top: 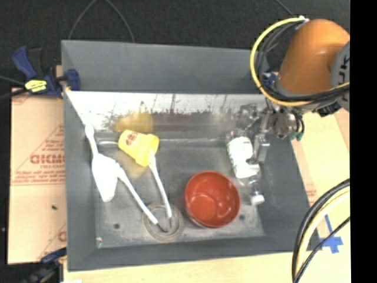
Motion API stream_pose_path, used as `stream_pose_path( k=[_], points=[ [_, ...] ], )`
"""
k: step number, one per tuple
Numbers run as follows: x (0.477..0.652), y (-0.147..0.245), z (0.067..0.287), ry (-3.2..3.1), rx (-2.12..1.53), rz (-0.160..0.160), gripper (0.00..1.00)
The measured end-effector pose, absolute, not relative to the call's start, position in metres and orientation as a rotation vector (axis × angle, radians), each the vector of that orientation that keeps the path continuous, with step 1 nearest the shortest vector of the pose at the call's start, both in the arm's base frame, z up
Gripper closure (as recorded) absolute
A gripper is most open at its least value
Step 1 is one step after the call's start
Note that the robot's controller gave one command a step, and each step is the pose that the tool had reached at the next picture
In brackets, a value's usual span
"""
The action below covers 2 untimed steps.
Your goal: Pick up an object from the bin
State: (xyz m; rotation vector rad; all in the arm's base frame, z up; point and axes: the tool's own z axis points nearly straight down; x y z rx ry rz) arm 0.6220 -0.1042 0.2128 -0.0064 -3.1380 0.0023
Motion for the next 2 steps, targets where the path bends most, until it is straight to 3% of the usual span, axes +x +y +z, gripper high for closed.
stream_pose_path(
  k=[1, 2],
  points=[
    [0.623, -0.104, 0.218, -3.146, -0.001, 0.004, 0.0],
    [0.572, -0.058, 0.103, -3.129, 0.353, 0.006, 0.0]
  ],
)
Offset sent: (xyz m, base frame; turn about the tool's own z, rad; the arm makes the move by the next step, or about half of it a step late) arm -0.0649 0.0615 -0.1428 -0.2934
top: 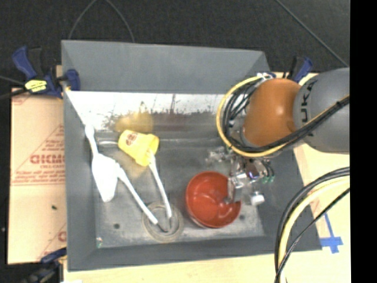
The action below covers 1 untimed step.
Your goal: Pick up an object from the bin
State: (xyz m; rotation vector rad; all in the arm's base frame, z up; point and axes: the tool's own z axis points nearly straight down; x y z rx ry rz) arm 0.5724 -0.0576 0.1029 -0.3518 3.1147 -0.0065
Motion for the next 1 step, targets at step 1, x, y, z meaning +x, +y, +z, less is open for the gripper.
stream_pose_path(
  k=[1],
  points=[
    [0.5743, -0.0462, 0.1502, 3.107, -0.361, -0.008, 0.0]
  ],
)
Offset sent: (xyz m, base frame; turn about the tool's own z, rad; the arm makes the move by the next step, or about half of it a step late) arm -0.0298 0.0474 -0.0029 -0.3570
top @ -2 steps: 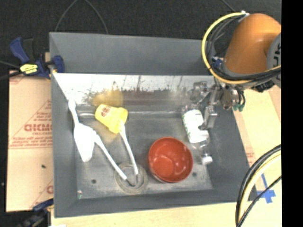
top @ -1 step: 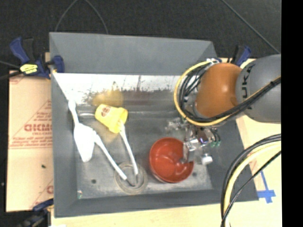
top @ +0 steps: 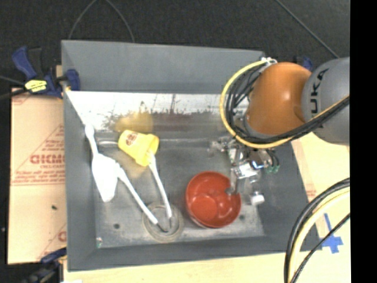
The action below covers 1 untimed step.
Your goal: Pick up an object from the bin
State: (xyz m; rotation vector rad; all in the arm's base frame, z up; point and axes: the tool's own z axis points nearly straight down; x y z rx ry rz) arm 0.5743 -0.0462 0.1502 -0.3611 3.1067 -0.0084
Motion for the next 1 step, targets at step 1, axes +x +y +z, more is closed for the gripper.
stream_pose_path(
  k=[1],
  points=[
    [0.5428, -0.0102, 0.0996, 3.009, -0.901, 0.0, 0.0]
  ],
)
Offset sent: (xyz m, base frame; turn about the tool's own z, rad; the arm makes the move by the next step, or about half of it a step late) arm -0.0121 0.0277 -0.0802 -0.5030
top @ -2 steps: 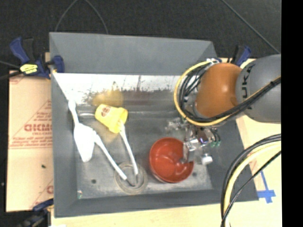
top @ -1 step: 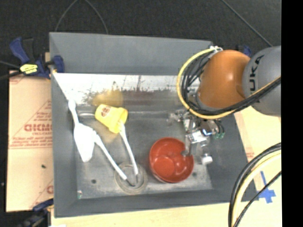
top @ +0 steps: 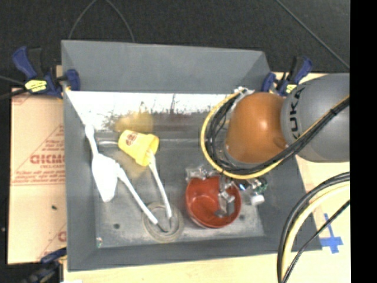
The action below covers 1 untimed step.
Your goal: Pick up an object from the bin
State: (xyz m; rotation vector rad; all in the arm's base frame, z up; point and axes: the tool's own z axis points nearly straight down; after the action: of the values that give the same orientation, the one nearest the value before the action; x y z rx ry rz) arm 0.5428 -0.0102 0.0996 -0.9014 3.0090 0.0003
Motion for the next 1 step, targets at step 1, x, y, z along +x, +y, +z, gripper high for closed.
stream_pose_path(
  k=[1],
  points=[
    [0.5655, -0.0178, 0.073, 2.912, -1.116, -0.019, 0.0]
  ],
)
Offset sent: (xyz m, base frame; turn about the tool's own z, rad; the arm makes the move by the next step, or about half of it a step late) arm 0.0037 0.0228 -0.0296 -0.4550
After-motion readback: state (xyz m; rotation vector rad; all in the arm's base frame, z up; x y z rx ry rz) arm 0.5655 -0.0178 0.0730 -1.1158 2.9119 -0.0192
